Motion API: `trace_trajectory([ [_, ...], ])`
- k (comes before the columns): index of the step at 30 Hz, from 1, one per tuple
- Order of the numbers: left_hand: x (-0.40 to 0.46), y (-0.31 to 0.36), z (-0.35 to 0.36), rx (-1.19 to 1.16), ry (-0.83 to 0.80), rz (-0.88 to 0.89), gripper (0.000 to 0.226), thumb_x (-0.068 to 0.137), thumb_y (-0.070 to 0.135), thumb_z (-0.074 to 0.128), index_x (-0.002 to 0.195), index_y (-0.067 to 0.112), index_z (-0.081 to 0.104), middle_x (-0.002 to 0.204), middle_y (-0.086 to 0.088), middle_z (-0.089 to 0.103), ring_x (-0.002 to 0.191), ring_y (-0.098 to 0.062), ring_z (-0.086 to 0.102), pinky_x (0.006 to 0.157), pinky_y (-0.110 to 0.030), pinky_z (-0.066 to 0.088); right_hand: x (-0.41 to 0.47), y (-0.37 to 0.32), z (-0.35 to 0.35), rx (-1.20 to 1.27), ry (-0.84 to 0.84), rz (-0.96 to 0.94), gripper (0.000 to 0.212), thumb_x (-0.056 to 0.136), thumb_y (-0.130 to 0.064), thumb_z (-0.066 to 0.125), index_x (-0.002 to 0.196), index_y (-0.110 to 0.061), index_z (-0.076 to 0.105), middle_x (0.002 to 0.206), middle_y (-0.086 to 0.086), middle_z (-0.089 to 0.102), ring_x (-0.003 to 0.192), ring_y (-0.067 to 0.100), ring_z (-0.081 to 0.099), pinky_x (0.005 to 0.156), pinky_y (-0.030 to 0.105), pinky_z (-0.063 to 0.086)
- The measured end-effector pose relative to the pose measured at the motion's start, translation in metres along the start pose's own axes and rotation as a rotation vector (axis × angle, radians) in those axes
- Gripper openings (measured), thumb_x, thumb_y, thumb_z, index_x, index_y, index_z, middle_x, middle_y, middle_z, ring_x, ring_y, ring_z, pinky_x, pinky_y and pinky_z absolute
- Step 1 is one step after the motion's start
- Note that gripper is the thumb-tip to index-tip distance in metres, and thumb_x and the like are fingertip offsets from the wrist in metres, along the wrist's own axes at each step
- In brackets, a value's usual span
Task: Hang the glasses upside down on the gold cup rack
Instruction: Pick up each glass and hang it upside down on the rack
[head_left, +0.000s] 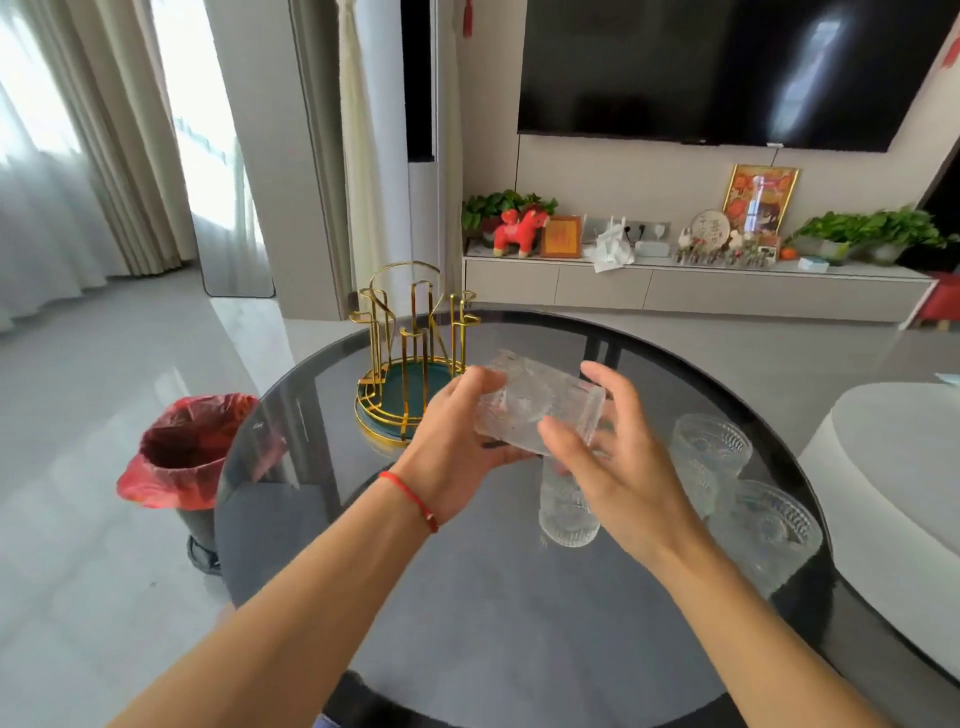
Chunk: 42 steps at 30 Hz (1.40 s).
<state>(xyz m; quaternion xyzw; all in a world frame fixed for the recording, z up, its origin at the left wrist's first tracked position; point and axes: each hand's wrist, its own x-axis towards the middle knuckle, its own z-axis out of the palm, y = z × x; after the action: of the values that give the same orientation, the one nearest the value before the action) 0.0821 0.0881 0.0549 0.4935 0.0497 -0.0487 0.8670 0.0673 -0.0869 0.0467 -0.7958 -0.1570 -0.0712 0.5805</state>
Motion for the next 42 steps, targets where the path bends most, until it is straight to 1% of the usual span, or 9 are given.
trace_trajectory([
  [5,0.031,0.009,-0.031,0.003,0.119,0.136,0.053,0.084,0.051,0.063,0.120,0.012,0.067,0.118,-0.017,0.073,0.107,-0.032,0.071,0.082,-0.048,0.063,0.062,-0.003,0.021,-0.014,0.107,0.060,0.070,0.070,-0.072,0.076,0.128,-0.040,0.056,0.134,-0.005,0.067,0.119,0.017,0.070,0.103,0.051,0.056],
  [9,0.050,0.008,-0.062,0.714,0.442,0.451,0.050,0.086,0.056,0.043,0.088,0.014,0.071,0.083,-0.007,0.074,0.080,-0.018,0.066,0.075,-0.041,0.056,0.115,-0.014,0.016,-0.072,0.216,0.043,0.081,0.065,-0.076,0.077,0.130,-0.031,0.059,0.133,-0.008,0.067,0.124,0.016,0.064,0.107,0.049,0.053],
  [11,0.060,0.005,-0.086,1.150,0.516,0.570,0.031,0.089,0.044,0.054,0.096,0.018,0.069,0.091,0.003,0.071,0.090,-0.015,0.061,0.077,-0.037,0.054,0.144,-0.024,0.019,-0.040,0.221,0.028,0.084,0.066,-0.073,0.078,0.133,-0.027,0.061,0.134,-0.005,0.069,0.124,0.018,0.066,0.098,0.046,0.058],
  [15,0.070,-0.006,-0.119,1.456,0.489,0.512,0.027,0.090,0.034,0.061,0.114,0.022,0.067,0.111,0.003,0.067,0.109,-0.020,0.052,0.087,-0.037,0.053,0.201,-0.045,0.035,0.079,0.269,-0.003,0.080,0.068,-0.064,0.078,0.136,-0.025,0.061,0.130,-0.005,0.067,0.117,0.014,0.068,0.076,0.033,0.060],
  [19,0.071,-0.016,-0.131,1.622,0.416,0.406,0.032,0.092,0.034,0.056,0.122,0.027,0.064,0.125,0.007,0.063,0.122,-0.019,0.048,0.096,-0.037,0.048,0.257,-0.044,0.054,0.028,0.331,0.013,0.080,0.071,-0.058,0.078,0.142,-0.025,0.061,0.138,0.000,0.067,0.124,0.022,0.065,0.100,0.048,0.059],
  [23,0.075,-0.023,-0.130,1.733,0.351,0.344,0.039,0.095,0.037,0.051,0.132,0.027,0.056,0.137,0.003,0.055,0.129,-0.022,0.043,0.106,-0.039,0.042,0.303,-0.031,0.077,-0.037,0.309,0.021,0.081,0.074,-0.044,0.086,0.148,-0.023,0.058,0.152,0.002,0.059,0.133,0.023,0.058,0.108,0.049,0.054],
  [29,0.077,-0.024,-0.125,1.801,0.361,0.293,0.040,0.095,0.035,0.049,0.133,0.024,0.050,0.137,-0.004,0.054,0.130,-0.028,0.043,0.107,-0.044,0.041,0.346,-0.014,0.104,-0.094,0.075,0.046,0.080,0.071,-0.038,0.091,0.140,-0.011,0.063,0.138,0.010,0.067,0.126,0.030,0.066,0.105,0.053,0.056],
  [38,0.079,-0.024,-0.126,1.824,0.351,0.262,0.041,0.093,0.033,0.052,0.132,0.022,0.049,0.133,-0.006,0.057,0.128,-0.031,0.043,0.104,-0.048,0.042,0.353,-0.001,0.114,-0.280,-0.394,-0.024,0.076,0.072,-0.017,0.095,0.142,-0.022,0.065,0.152,0.002,0.059,0.147,0.022,0.044,0.121,0.051,0.038],
  [42,0.080,-0.026,-0.123,1.850,0.376,0.244,0.040,0.092,0.035,0.051,0.130,0.022,0.049,0.129,-0.007,0.059,0.125,-0.032,0.044,0.103,-0.052,0.036,0.354,0.003,0.123,-0.364,-0.531,-0.027,0.079,0.068,-0.010,0.097,0.139,-0.019,0.066,0.141,0.001,0.067,0.139,0.024,0.056,0.119,0.050,0.043],
])
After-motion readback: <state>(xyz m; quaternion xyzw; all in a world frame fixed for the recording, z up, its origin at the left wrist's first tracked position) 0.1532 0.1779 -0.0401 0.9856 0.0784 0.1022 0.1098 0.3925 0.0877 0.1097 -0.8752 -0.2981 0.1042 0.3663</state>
